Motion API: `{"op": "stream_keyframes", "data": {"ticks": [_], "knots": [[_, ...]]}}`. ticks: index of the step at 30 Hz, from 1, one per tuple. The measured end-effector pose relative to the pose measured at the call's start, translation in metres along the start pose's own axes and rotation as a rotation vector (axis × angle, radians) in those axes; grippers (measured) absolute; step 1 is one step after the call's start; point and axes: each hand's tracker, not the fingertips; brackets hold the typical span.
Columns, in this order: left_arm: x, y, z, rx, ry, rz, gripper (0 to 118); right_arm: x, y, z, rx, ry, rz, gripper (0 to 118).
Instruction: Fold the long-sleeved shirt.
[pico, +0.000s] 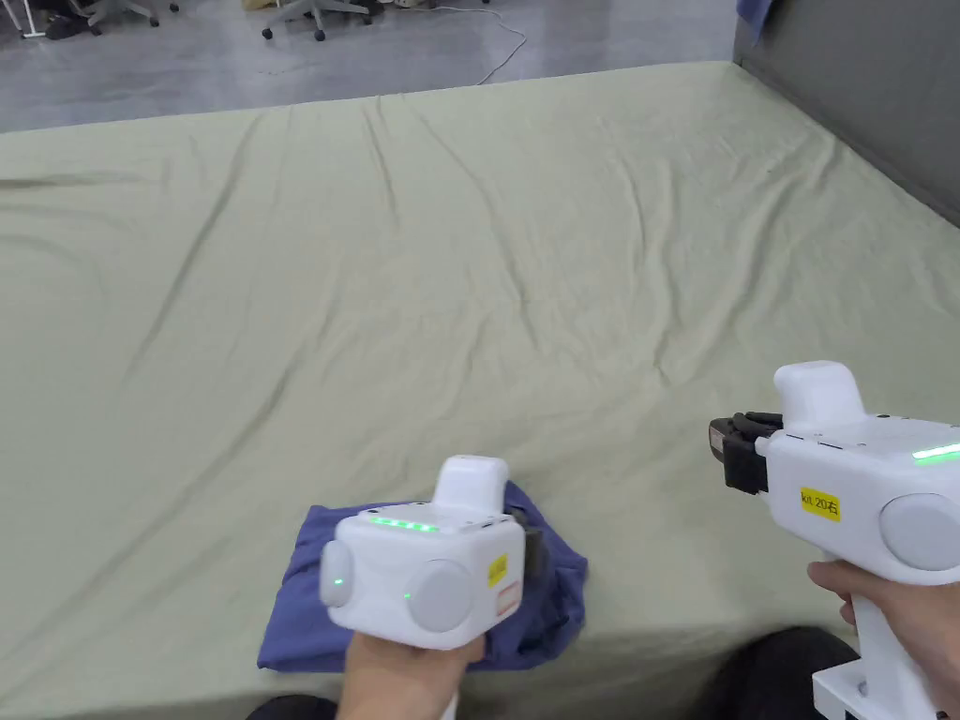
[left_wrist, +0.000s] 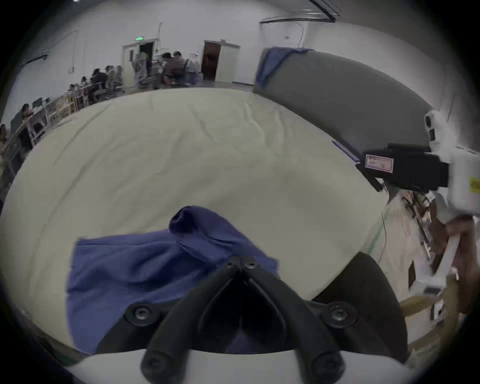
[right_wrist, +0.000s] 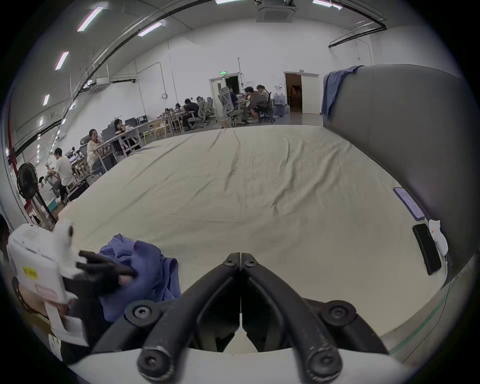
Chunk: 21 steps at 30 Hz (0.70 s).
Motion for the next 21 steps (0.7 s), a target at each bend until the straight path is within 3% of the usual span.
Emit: {"op": "stream_keyframes", "data": {"ticks": [5, 9, 15, 21], "knots": [[0.023, -0.001, -0.051, -0.091, 0.011, -0.036, 0, 0.003, -0.001, 0.002, -0.001, -0.007, -0.007, 0], [0.003, 0.004, -0.03, -0.081, -0.082, 0.077, 0, 0.002, 0.002, 0.006, -0.012, 0.008, -0.022, 0], [-0.071, 0.024, 0.053, 0.079, -0.15, 0.158, 0, -0.041, 0.02, -0.013, -0.129, 0.333, -0.13, 0], [-0.16, 0.008, 0.097, 0.135, -0.107, 0.294, 0, -0.093, 0.004, -0.072, -0.404, 0.516, -0.275, 0]]}}
